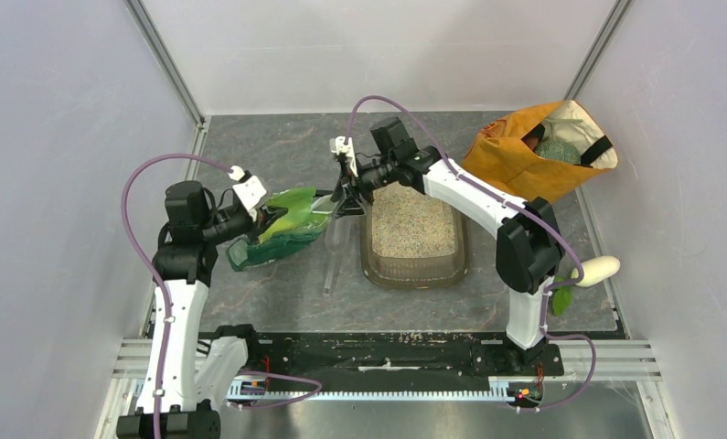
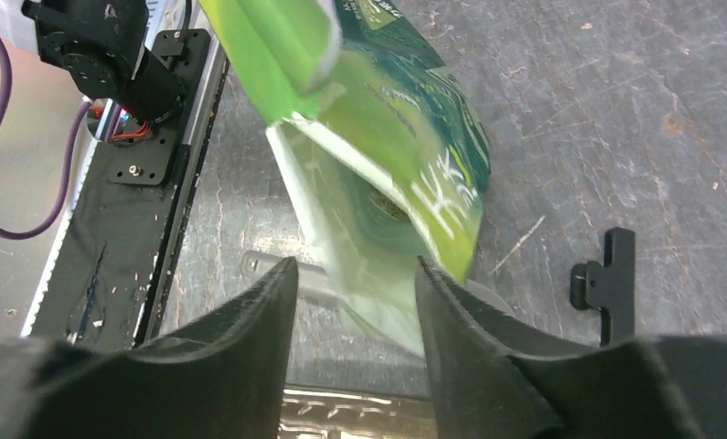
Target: Fill the litter box with clean litter
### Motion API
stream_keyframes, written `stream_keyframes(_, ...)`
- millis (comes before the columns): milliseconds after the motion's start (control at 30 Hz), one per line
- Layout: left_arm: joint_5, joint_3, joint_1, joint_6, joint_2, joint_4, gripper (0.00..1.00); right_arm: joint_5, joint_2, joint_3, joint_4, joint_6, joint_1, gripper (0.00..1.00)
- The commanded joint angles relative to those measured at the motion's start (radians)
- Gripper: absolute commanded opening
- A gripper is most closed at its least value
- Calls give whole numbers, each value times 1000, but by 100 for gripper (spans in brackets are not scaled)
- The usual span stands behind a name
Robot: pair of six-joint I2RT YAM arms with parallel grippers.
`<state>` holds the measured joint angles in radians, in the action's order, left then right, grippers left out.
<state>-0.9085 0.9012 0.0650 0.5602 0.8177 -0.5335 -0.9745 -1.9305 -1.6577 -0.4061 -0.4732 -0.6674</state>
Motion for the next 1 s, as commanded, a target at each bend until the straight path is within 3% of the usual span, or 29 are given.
stream_keyframes(0,12,40,19,-2,-51,-103,2,-35,94,-47,-7,163,62,64)
stream_keyframes(100,5,48,40,21,-58,-145,2,-30,105,-27,22,212,90,83)
stream_keyframes(233,-1,74,54,55,-41,-188,2,-38,62,5,100,207,103,97)
stream_keyframes(533,5,123,62,160,-25,-300,2,-125,-133,-91,378,215,81,97)
stream_keyframes(800,108,120,64,120,-41,-254,2,-211,-104,8,363,-2,23,96)
stream_keyframes(967,138,118,64,93,-42,-250,2,-234,-84,52,496,50,-23,93)
